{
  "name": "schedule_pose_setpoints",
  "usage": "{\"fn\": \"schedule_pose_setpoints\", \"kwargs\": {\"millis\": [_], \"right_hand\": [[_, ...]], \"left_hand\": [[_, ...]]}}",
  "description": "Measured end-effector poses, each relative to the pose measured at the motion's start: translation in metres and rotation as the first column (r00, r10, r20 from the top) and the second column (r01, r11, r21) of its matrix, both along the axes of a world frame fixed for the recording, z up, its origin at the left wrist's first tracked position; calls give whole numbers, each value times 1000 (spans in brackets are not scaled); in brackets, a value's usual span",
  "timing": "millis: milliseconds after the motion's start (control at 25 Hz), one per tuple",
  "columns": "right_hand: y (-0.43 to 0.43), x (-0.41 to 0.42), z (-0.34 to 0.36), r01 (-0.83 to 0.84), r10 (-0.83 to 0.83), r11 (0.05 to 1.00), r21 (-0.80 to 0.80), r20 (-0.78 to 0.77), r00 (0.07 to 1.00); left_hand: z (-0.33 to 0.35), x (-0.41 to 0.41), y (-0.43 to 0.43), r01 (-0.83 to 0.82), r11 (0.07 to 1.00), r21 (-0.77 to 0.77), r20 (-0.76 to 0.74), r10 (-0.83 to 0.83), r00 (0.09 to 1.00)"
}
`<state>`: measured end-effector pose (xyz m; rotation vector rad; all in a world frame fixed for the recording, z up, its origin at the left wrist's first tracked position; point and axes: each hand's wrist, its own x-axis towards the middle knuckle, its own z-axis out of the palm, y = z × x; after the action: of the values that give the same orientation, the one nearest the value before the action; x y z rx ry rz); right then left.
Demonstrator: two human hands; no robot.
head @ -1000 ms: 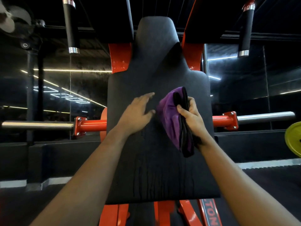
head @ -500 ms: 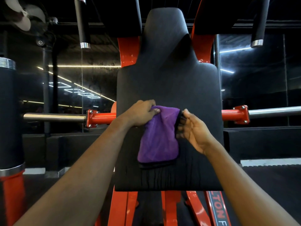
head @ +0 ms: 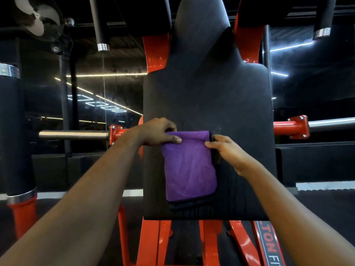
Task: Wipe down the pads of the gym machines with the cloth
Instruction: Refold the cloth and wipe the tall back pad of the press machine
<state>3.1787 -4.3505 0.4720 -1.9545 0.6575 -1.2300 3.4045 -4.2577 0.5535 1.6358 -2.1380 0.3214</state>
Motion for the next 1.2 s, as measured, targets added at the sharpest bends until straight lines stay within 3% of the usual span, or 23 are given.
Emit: {"fn": "schedule_pose_setpoints", "kwargs": {"millis": [160, 280, 400, 480, 600, 680, 760, 800, 880, 1040, 1120, 1200], "right_hand": [[-1, -1, -1, 147, -148, 989, 11, 71, 986], [-3, -12, 13, 268, -269, 962, 60, 16, 963], [-10, -28, 39, 414, -411, 910, 26, 203, 889], [-19, -40, 63, 587, -537, 802, -111, 296, 790], [-35, -54, 104, 784, -689, 530, -322, 376, 620], [-49, -55, 120, 780, -691, 421, -463, 393, 607], [-65, -46, 110, 659, -662, 393, -641, 300, 687], [-75, -39, 95, 592, -699, 350, -726, 218, 681], [-97, -27, 68, 512, -809, 236, -826, 125, 574], [-106, -13, 73, 566, -874, 108, -817, 193, 446], [-108, -14, 86, 583, -884, 57, -811, 230, 407], [-110, -12, 87, 588, -882, 65, -806, 229, 411]], "left_hand": [[-3, -3, -7, 10, 999, 33, -108, -7, 994], [5, -16, -10, 31, 990, 138, -68, -21, 997], [21, -35, -24, 92, 994, -55, -2, -93, 996], [38, -52, -39, 126, 963, -239, -39, -139, 989], [67, -73, -71, 115, 902, -417, -110, -176, 978], [80, -82, -95, 91, 869, -486, -99, -159, 982], [82, -85, -112, 67, 848, -525, -90, -134, 987], [78, -84, -117, 55, 839, -542, -93, -125, 988], [64, -74, -122, 21, 798, -602, -93, -96, 991], [16, -29, -112, -83, 581, -810, -97, 7, 995], [-14, -4, -107, -155, 543, -825, -161, 37, 986], [-45, 17, -106, -242, 554, -796, -228, 95, 969]]}}
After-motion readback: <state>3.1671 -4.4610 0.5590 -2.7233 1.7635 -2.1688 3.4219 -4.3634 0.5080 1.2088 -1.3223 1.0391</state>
